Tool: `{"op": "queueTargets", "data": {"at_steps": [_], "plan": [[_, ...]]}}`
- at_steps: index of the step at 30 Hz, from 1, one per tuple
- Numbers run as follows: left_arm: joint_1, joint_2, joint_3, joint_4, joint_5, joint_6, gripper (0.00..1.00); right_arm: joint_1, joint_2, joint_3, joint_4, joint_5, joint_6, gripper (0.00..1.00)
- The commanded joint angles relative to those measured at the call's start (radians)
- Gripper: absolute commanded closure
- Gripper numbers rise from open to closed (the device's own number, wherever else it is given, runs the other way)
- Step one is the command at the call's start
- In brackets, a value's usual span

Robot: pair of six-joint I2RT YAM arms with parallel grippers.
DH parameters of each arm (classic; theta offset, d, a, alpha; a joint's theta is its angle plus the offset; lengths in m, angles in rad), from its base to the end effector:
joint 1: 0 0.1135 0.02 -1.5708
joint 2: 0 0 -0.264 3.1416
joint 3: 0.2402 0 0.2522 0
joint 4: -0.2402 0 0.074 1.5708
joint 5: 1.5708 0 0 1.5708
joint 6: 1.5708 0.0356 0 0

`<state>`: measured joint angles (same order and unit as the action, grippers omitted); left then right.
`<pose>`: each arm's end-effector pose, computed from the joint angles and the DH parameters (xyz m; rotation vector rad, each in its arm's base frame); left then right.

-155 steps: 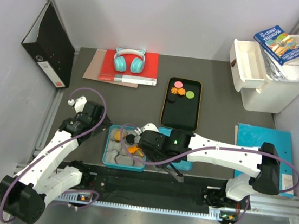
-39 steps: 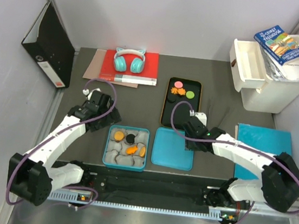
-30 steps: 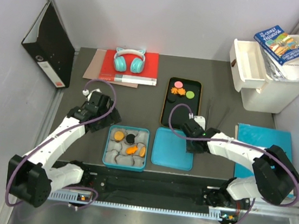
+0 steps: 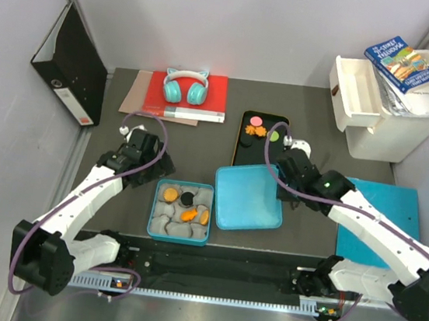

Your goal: Pack the cookies

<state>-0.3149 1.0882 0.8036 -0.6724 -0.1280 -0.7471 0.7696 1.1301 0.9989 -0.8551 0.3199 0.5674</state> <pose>0.2034 -0.0615 0.2468 -0.5943 2.4668 -0.2669 0.1640 0.1434 0.2898 -0.1309 2.4870 0.1489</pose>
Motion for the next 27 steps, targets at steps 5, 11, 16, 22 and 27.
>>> {"op": "queueTargets", "data": {"at_steps": [5, 11, 16, 22, 27], "plan": [[0.004, -0.016, 0.079, 0.102, 0.051, -0.009, 0.02, 0.010, -0.033, 0.138, 0.076, -0.145, -0.029, 1.00], [0.004, -0.117, -0.007, 0.333, 0.258, -0.057, 0.02, 0.010, 0.051, 0.190, 0.139, -0.231, -0.024, 1.00], [0.004, -0.128, -0.040, 0.424, 0.401, -0.077, 0.02, 0.010, 0.089, 0.224, 0.160, -0.249, -0.037, 1.00], [0.003, -0.111, -0.104, 0.591, 0.530, -0.132, 0.02, 0.010, 0.125, 0.256, 0.179, -0.278, -0.041, 1.00], [0.004, -0.111, -0.124, 0.649, 0.588, -0.150, 0.03, 0.010, 0.145, 0.268, 0.191, -0.289, -0.046, 1.00]]}}
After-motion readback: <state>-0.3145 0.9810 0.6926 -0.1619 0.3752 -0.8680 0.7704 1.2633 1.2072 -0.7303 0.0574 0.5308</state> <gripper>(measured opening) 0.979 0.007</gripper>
